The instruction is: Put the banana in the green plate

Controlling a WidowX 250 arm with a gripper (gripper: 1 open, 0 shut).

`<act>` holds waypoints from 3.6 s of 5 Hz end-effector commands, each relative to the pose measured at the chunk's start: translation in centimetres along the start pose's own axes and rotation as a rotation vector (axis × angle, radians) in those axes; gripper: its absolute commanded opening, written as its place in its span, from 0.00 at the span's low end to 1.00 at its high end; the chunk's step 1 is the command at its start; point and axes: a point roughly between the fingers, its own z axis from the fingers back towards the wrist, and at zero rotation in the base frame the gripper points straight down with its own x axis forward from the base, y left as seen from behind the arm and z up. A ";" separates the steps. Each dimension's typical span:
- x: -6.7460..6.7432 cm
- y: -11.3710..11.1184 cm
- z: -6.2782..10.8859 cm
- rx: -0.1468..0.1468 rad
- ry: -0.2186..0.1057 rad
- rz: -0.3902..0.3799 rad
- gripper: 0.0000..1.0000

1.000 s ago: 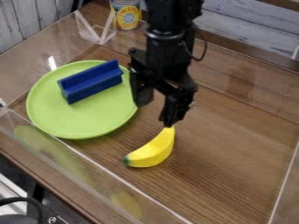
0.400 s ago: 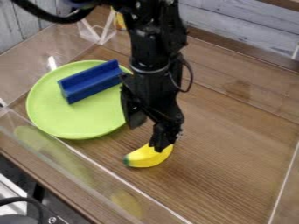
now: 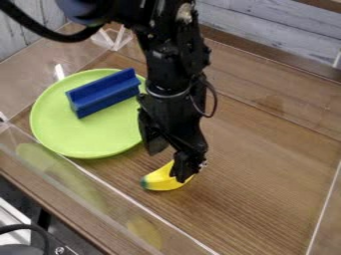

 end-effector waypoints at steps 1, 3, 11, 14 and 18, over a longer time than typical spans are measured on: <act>0.2 0.0 -0.3 -0.005 -0.021 0.002 1.00; 0.0 0.3 -1.2 -0.016 -0.025 0.013 1.00; -0.5 1.1 -2.3 -0.014 -0.025 0.029 1.00; -0.3 1.1 -3.5 -0.004 -0.029 -0.011 0.00; -0.7 0.7 -2.4 -0.006 -0.018 -0.002 0.00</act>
